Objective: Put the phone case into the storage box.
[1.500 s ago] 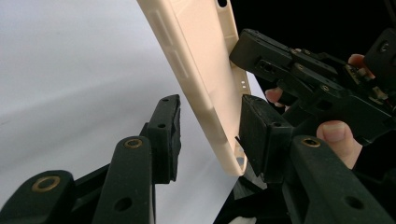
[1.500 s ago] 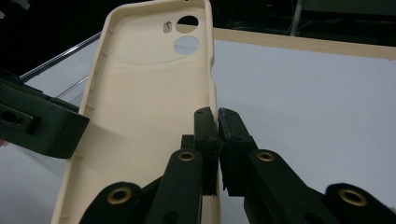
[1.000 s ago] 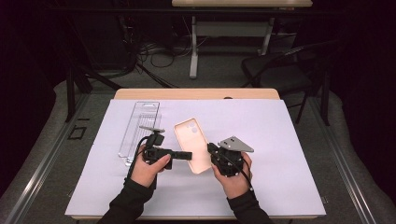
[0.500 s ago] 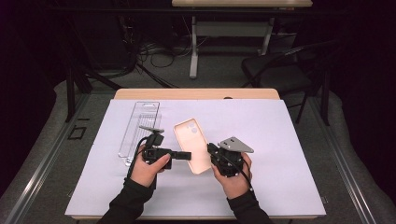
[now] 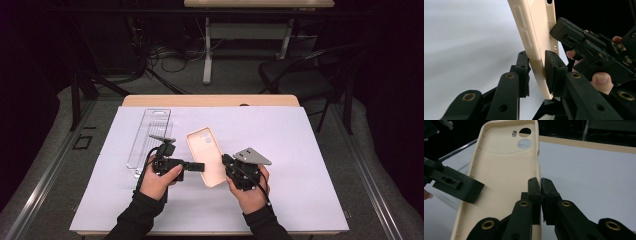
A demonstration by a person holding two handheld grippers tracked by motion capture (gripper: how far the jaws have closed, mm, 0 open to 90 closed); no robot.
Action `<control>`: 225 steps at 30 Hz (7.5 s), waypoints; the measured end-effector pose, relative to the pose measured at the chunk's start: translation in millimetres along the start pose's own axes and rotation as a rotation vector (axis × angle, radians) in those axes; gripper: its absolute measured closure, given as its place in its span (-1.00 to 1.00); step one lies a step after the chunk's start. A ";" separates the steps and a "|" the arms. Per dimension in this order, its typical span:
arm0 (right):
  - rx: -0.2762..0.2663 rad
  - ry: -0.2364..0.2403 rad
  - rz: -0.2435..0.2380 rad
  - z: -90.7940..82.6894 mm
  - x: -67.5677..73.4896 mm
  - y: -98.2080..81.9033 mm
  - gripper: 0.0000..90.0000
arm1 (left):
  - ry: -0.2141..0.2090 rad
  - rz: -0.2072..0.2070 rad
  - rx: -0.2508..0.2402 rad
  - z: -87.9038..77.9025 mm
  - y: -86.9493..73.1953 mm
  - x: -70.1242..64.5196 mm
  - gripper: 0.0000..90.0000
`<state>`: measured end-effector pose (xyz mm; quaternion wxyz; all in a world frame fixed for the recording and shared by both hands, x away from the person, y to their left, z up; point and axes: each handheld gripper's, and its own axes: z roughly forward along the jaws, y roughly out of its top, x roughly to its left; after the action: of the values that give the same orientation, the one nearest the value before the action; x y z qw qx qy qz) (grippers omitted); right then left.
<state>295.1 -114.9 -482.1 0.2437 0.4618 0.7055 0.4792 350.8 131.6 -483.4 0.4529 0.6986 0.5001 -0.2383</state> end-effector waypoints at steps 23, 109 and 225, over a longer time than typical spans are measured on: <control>-0.001 0.011 0.009 3.8 -1.3 -5.4 0.94 | -0.012 -0.013 -0.007 -1.6 0.0 1.3 0.74; -0.043 0.136 0.002 -5.0 -3.6 -4.6 0.50 | -0.022 0.032 -0.056 -12.6 0.6 -2.1 0.79; 0.034 0.452 0.028 -45.2 -47.1 22.2 0.75 | -0.029 0.549 -0.176 -11.4 -35.4 -57.3 0.79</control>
<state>290.3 -174.4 -447.7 0.0648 0.3567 0.7437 0.5617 294.9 117.0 -446.9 0.5664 0.7623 0.3046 -0.0724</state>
